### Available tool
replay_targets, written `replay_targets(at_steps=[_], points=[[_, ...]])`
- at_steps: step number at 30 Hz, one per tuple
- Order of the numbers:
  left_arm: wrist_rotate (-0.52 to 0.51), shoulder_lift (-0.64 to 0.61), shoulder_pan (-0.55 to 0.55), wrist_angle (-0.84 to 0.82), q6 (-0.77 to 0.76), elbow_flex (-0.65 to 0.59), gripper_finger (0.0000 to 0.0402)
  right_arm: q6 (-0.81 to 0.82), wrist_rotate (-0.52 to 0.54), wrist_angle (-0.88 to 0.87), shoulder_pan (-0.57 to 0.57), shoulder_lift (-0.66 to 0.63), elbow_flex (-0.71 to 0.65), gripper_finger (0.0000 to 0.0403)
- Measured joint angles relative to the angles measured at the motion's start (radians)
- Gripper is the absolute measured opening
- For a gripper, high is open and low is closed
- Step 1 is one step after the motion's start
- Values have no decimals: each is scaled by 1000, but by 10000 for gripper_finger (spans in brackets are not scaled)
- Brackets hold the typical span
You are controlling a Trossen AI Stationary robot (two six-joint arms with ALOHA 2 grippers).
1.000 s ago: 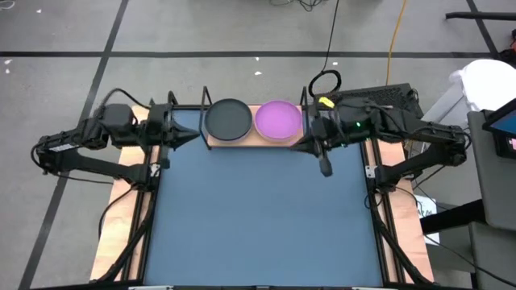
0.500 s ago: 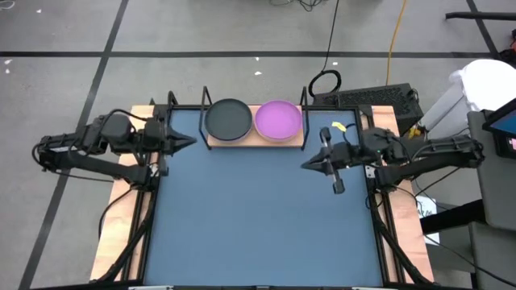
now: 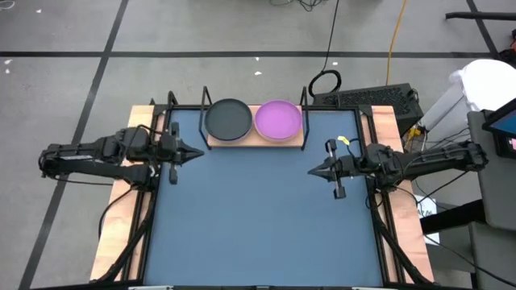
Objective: Place and stack plates onto a shelf
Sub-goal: Return to Home Position
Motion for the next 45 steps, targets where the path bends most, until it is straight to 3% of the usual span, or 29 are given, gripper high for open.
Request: replay_targets(at_steps=[7,14,25,45], points=[[1,-42,0,183,-36,-176,7,1,1,70,0,-39,-114,0],[2,-67,0,270,-54,-273,7,7,2,126,0,-61,-209,0],[2,-158,0,268,-73,-392,7,0,-2,133,0,-89,-278,0],[2,-394,0,135,-55,-469,7,34,26,167,0,-178,-399,0]])
